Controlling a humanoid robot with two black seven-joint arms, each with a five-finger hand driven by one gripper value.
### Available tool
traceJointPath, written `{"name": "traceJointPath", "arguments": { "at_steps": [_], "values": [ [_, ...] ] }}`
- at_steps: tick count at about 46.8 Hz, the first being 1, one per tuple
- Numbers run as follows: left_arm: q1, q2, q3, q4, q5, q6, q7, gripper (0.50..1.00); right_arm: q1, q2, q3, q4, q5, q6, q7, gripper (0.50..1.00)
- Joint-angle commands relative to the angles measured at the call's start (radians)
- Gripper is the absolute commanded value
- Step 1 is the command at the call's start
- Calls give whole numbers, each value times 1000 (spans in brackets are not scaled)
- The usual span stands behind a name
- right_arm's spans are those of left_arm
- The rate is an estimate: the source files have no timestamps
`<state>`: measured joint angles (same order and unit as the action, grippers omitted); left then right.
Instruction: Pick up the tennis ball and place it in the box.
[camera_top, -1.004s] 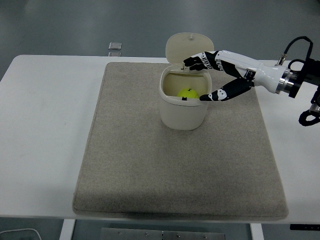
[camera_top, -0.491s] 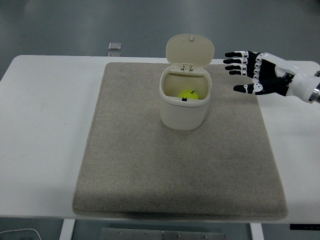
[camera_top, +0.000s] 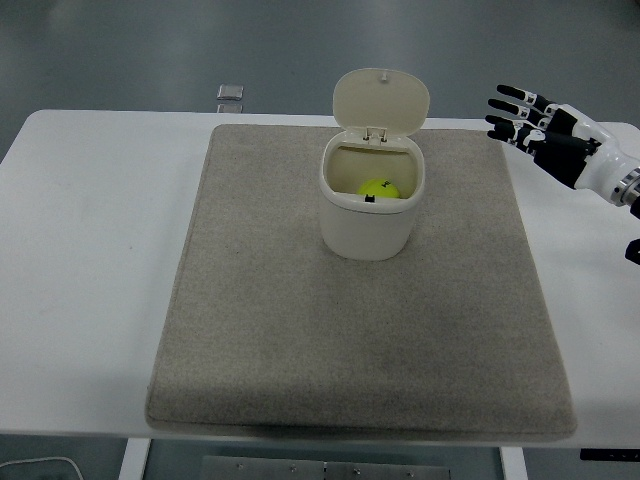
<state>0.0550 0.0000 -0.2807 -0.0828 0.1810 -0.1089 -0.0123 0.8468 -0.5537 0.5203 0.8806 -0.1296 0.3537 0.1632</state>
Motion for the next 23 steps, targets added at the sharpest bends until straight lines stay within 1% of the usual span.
{"name": "traceJointPath", "arguments": {
  "at_steps": [1, 4, 8, 16, 23],
  "values": [
    [0, 0, 0, 0, 0, 0, 0, 992, 0, 9, 0, -17, 77, -18, -37, 907],
    [0, 0, 0, 0, 0, 0, 0, 992, 1, 17, 1, -23, 136, -48, -60, 907],
    [0, 0, 0, 0, 0, 0, 0, 992, 1, 35, 1, -38, 198, -71, -68, 907],
    [0, 0, 0, 0, 0, 0, 0, 992, 1, 70, 1, -52, 286, -82, -68, 907],
    [0, 0, 0, 0, 0, 0, 0, 992, 3, 83, 1, -66, 323, -73, -70, 907]
  ]
}}
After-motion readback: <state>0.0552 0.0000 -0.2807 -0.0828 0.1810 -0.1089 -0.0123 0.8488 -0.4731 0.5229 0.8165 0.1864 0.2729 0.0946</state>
